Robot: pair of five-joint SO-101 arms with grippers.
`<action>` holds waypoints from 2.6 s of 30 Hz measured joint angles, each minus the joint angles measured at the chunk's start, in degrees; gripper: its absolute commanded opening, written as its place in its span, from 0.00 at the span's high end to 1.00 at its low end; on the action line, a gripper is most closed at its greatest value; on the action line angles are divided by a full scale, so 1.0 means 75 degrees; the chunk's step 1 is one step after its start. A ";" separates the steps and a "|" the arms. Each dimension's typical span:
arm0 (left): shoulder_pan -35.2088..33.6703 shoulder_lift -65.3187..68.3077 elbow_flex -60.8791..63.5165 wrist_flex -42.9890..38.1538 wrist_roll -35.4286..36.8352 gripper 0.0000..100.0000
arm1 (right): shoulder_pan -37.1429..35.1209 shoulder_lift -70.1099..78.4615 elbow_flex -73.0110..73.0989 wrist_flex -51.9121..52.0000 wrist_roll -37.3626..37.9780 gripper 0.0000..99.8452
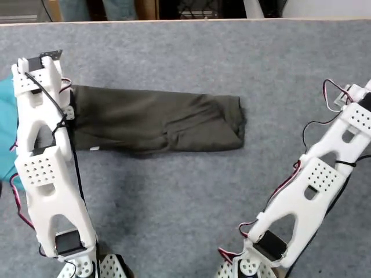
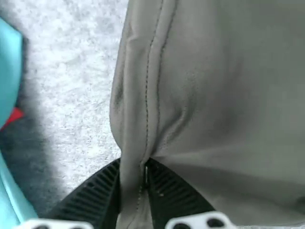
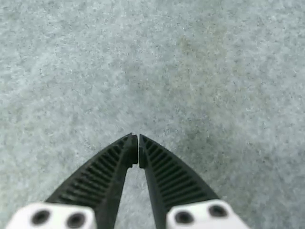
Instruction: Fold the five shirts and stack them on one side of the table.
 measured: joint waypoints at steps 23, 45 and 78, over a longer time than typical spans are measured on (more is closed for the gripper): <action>0.5415 0.0000 -0.1770 0.0000 0.0000 0.97 | 0.0012 0.0000 0.0000 -0.0117 0.0000 0.99; 0.7947 0.1055 -0.2743 -0.2333 0.1536 0.97 | 0.0012 0.0000 0.0000 -0.0129 0.0000 0.99; 0.4466 0.3223 -0.3915 -0.2942 0.3833 0.97 | -0.4712 -0.2004 -0.0059 0.3282 0.4114 0.99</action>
